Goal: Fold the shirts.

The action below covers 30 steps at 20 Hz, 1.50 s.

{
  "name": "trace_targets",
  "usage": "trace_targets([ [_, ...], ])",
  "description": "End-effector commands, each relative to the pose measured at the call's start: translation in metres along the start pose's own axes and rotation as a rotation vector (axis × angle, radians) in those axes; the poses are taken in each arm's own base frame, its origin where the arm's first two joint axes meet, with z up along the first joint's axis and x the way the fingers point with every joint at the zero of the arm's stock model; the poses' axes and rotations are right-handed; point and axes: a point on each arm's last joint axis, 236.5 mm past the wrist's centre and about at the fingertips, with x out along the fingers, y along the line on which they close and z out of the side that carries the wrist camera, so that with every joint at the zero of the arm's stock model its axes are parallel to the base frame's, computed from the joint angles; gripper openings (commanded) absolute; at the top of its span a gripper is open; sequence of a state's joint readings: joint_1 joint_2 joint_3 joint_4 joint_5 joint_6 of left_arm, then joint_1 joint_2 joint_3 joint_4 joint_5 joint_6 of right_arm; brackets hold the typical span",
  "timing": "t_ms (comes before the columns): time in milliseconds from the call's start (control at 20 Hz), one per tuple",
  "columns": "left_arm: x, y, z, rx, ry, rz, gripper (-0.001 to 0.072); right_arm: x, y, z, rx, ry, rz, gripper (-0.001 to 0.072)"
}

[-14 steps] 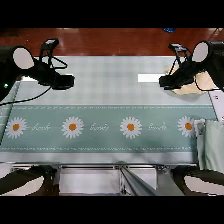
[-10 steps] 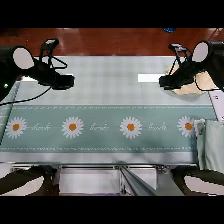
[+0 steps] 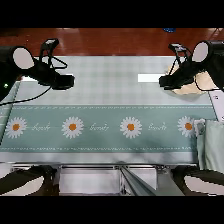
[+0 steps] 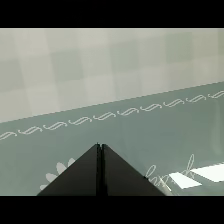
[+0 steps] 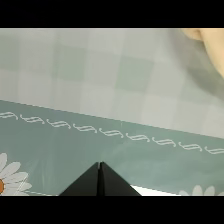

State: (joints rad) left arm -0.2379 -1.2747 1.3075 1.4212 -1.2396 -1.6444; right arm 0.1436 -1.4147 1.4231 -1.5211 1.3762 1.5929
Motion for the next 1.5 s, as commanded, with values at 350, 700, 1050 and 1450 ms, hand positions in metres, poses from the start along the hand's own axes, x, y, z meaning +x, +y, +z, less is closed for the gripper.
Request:
trace_targets([
  [350, 0.002, -0.002, 0.06, -0.002, -0.242, -0.015, 0.0042, -0.024, -0.06, 0.089, -0.045, -0.381, -0.273, 0.0267],
  [700, 0.012, 0.052, 0.098, -0.075, -0.368, 0.06, 0.0508, -0.045, -0.196, 0.128, 0.237, -0.63, -0.497, 0.0416],
  [1050, 0.052, 0.071, 0.082, -0.105, -0.26, 0.08, 0.0508, 0.078, -0.267, 0.068, 0.606, -0.386, -0.272, 0.0408],
  [1450, 0.047, 0.065, 0.02, -0.074, -0.005, 0.074, 0.0508, 0.132, -0.216, 0.058, 0.56, -0.238, -0.094, 0.0055],
])
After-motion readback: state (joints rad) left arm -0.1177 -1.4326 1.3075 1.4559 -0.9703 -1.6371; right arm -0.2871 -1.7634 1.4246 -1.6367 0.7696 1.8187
